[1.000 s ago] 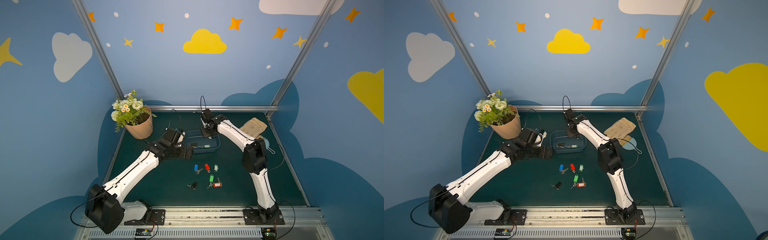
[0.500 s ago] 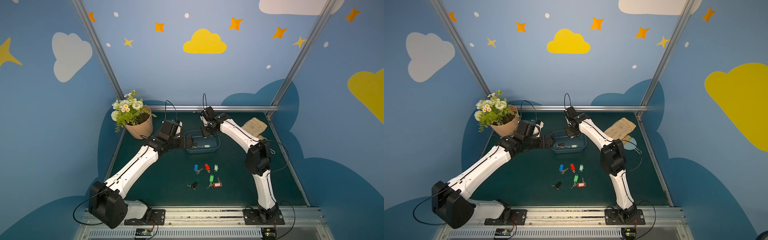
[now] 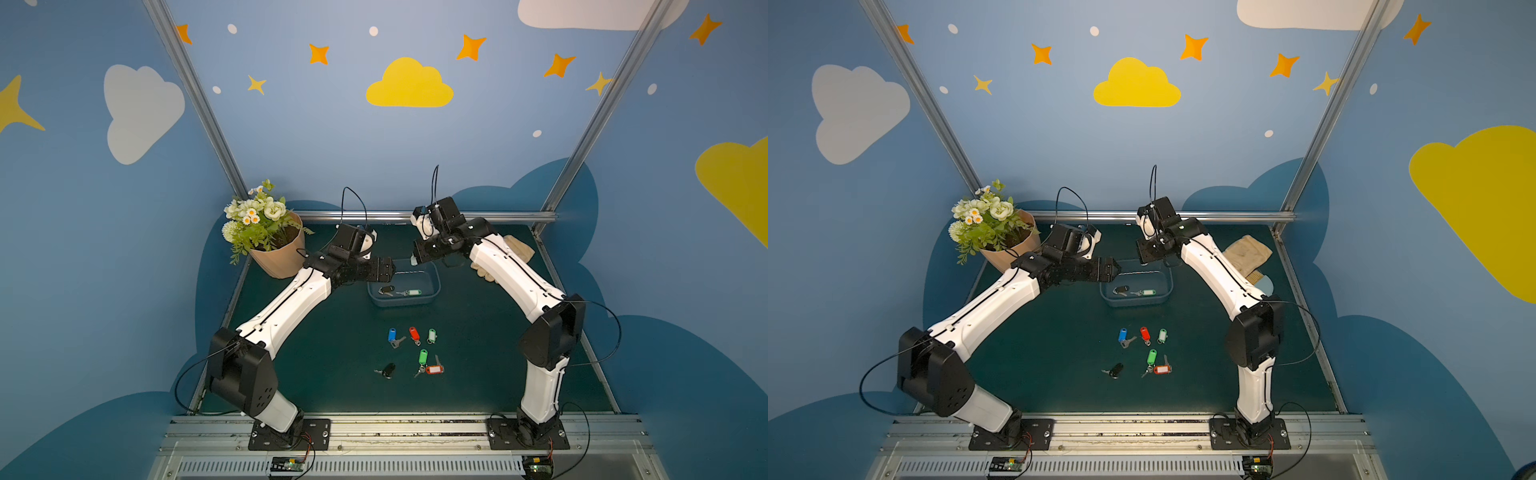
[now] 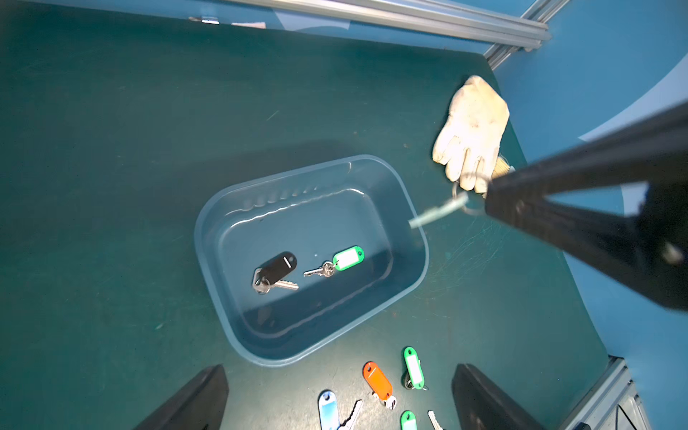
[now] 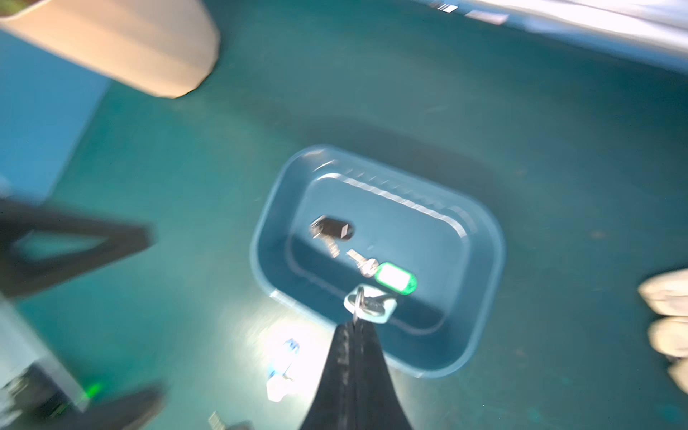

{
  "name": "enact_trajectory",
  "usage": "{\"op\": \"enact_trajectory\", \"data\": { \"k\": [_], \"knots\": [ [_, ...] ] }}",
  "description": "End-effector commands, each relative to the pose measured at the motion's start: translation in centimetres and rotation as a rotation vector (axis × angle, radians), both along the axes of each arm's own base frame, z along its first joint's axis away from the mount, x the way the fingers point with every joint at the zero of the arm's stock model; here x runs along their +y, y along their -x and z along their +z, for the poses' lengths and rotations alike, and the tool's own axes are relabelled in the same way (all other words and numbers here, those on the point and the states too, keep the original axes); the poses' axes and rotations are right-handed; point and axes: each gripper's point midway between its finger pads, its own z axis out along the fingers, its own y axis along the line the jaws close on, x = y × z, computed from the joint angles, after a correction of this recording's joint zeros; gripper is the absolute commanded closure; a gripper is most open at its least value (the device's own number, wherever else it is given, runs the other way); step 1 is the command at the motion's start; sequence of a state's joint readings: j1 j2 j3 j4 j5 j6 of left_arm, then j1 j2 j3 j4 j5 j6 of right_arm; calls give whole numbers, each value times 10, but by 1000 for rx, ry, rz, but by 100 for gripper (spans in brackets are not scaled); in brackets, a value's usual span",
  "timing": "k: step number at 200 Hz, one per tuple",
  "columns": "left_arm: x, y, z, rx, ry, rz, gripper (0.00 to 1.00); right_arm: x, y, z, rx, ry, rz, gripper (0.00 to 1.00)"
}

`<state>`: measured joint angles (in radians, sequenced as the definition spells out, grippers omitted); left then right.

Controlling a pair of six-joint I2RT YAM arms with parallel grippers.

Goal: Take the keys out of the storage box
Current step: Pick up the key from the storage box, then place the key at the center of the board.

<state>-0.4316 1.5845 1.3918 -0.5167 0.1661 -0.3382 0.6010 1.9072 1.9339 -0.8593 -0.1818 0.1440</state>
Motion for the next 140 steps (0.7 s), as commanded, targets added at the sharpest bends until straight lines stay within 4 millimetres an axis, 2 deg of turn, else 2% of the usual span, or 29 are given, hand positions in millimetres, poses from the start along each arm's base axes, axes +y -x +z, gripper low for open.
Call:
{"op": "enact_trajectory", "data": {
  "k": [1,20,45,77,103,118,140],
  "knots": [
    [-3,-9,6,-18,36,-36,0,11,50,16,109,-136,158,100],
    [1,-16,2,3,74,-26,0,5,99,21,209,-193,240,100],
    [6,-30,-3,6,66,-24,0,-12,162,14,317,-195,289,100],
    [7,-54,-5,13,65,-20,0,-35,230,-16,479,-130,284,100],
    [5,-72,-5,17,75,-26,0,-57,269,-47,602,-21,237,100],
    [1,-79,-7,25,86,-44,0,-67,283,-62,655,23,194,100],
    [-3,-85,-8,27,109,-55,0,-81,294,-85,689,67,120,100]
  ]
}}
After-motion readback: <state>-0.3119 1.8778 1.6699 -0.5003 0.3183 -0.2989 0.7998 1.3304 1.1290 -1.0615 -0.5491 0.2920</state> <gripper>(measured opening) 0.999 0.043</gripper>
